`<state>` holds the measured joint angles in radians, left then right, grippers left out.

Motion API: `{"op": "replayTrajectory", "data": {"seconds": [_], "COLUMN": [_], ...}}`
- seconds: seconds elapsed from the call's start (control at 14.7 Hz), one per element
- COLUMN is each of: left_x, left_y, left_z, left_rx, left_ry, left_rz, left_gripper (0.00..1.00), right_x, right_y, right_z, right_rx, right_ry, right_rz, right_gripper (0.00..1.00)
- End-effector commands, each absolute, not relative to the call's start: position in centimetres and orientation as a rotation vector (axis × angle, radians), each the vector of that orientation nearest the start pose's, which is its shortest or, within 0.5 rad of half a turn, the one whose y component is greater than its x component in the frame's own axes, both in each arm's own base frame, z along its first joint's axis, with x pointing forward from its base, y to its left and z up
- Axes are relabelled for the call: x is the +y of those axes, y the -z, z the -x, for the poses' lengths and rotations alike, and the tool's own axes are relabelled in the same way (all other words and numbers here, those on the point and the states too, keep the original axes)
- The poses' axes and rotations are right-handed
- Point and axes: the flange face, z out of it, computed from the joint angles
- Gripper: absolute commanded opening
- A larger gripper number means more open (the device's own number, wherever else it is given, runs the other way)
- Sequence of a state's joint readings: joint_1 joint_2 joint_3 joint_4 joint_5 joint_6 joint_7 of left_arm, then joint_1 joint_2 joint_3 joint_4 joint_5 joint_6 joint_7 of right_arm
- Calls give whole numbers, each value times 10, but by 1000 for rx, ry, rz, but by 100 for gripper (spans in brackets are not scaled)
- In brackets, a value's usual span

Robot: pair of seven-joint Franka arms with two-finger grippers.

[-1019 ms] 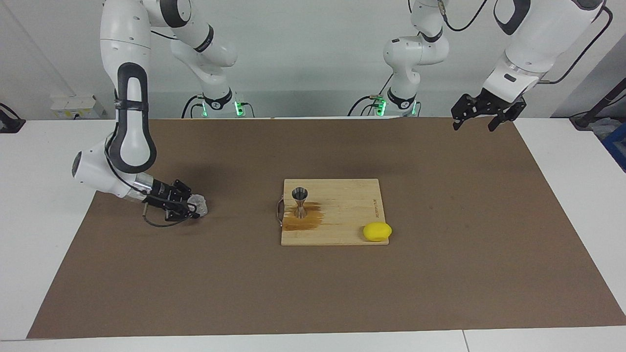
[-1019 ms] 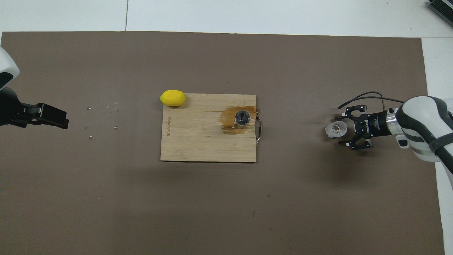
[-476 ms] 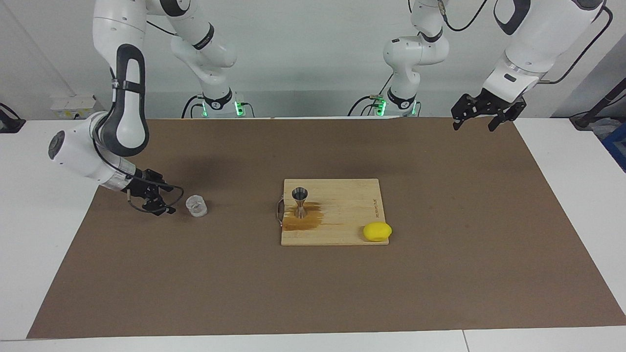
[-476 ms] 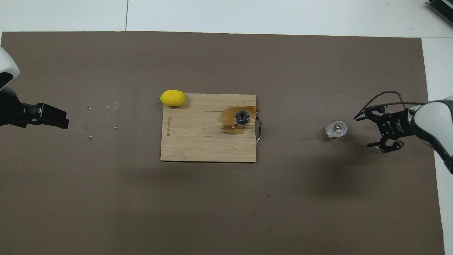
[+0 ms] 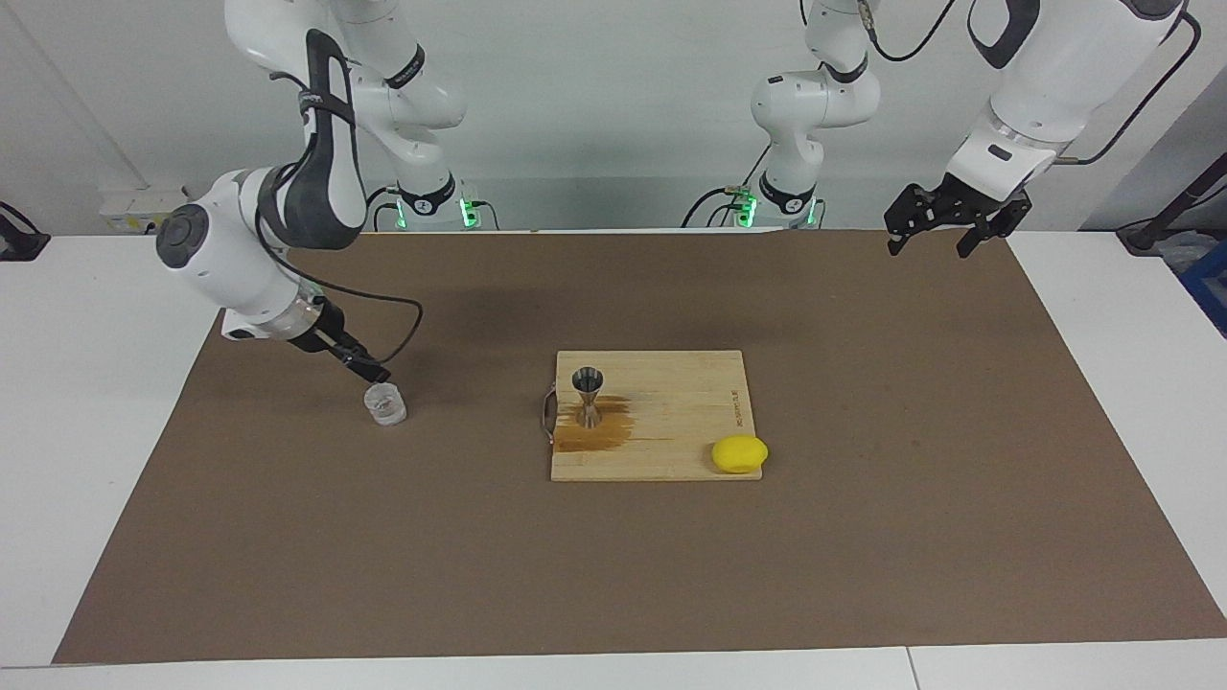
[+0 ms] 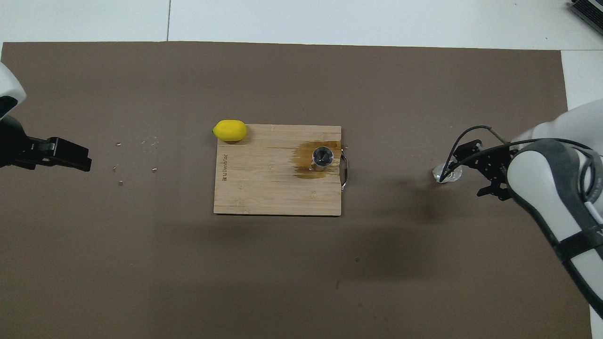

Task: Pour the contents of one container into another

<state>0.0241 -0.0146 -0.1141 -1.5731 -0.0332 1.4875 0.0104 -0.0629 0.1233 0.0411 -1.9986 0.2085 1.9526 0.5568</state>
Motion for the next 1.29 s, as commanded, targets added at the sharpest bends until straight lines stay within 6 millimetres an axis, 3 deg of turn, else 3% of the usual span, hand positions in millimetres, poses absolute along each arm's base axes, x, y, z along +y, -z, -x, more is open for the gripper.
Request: {"op": "replayTrajectory", "data": {"seconds": [0.0,0.14,0.27,0.54,0.82,0.95,1.22], "left_x": [-52,-52,-52,-52,-52,-52,-52], "left_y": [-626,-626,-626,-626,-626,-626,-626], "left_z": [-529,-529,-529,-529,-529,-529,-529], "left_rx": [154,154,154,154,154,154,154], "left_ry": [-119,-119,-119,-120,-119,-120,-119], "left_rz": [3169,3169,3169,3171,3169,3171,3169], "left_gripper": [100,100,100,100,100,100,100], "right_x": [44,70,83,64,42,36,26], "right_y": [-400,-415,-439,-508,-583,-602,-617], "right_z": [-553,-548,-542,-539,-550,-552,-552], "right_rx": [744,621,550,339,300,297,319], "right_ry": [-246,-181,-104,-1,45,48,5], "right_rz": [2988,3079,3119,3135,3132,3134,3145], "right_gripper": [100,100,100,100,100,100,100]}}
